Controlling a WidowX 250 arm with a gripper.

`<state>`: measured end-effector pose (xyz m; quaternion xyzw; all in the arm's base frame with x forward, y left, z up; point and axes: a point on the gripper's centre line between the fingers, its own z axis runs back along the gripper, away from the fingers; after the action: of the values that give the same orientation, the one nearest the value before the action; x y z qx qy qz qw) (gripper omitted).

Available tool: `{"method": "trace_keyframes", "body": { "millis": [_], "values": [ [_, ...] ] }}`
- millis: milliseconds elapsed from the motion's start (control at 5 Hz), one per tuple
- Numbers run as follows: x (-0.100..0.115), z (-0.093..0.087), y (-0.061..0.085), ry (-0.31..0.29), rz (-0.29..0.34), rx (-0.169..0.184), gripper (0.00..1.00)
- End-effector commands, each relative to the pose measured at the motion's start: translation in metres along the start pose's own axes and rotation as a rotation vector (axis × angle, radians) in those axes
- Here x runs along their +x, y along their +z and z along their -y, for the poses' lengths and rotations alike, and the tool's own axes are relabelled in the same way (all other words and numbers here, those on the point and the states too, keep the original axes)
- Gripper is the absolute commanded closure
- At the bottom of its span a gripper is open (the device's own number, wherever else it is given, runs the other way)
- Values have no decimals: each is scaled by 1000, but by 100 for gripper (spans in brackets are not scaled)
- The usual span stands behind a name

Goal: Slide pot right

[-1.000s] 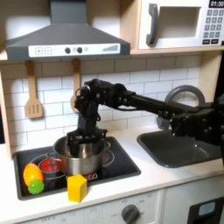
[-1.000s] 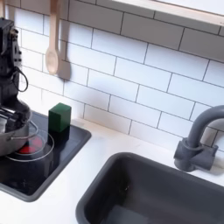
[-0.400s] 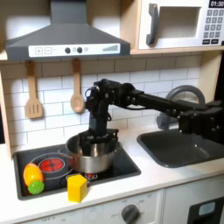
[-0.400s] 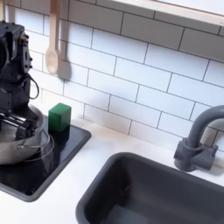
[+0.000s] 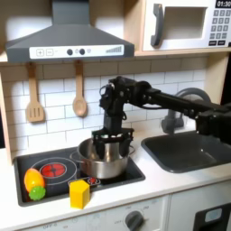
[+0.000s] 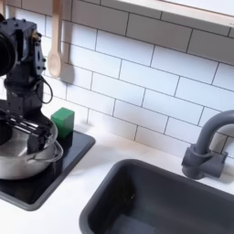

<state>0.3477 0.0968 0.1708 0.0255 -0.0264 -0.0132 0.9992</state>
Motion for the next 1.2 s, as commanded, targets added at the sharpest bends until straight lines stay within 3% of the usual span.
{"method": "trace_keyframes", "body": {
  "millis": [0,400,600,800,1000],
  "values": [
    [-6,19,-1,-31,-3,-8,0],
    [-11,33,3,-59,3,-8,0],
    [-17,30,25,-43,62,4,0],
    [-22,33,47,-35,109,-16,0],
    [-22,38,40,-54,89,-17,0]
  ]
}}
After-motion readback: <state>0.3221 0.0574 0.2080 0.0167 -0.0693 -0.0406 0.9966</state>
